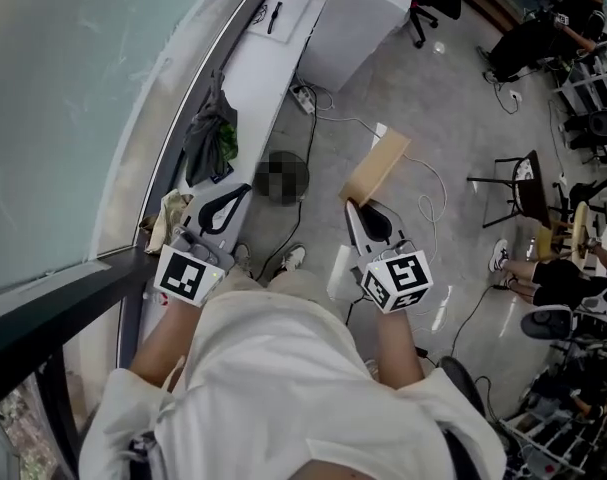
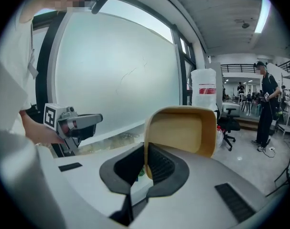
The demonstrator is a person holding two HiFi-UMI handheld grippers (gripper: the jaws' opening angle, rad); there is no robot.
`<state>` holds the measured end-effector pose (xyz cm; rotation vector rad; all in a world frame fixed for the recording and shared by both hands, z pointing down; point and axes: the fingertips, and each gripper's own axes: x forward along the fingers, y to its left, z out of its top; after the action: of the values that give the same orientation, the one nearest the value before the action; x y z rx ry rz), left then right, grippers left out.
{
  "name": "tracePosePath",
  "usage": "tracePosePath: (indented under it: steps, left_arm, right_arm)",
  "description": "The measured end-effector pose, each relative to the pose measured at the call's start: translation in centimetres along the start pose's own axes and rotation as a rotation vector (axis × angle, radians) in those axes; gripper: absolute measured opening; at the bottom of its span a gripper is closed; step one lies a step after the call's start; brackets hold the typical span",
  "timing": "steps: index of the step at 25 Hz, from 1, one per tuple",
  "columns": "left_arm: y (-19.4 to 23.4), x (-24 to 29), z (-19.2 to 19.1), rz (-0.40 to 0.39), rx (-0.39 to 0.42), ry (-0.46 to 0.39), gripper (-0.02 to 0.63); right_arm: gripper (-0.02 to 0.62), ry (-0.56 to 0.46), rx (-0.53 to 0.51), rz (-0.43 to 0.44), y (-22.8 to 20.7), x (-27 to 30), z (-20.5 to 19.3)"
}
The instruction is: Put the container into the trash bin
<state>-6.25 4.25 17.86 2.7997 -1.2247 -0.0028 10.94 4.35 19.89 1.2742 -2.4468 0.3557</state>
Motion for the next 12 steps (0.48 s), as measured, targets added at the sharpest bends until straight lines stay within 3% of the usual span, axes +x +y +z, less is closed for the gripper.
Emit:
tracePosePath:
  steps: [5,12]
  left_arm:
    - [0.3,2.1,-1.7,0.001,0.006,0.056,0.015]
    - [1.1,4.7,-6.3,0.013,-0.027,0.097,0.015]
  right_arm:
    - [0.018,0.059,-0.012,0.038,-1.3,2.0,-2.7]
    - [0.018,0.196,-0.085,0.095,-2.5,6.9,-9.6]
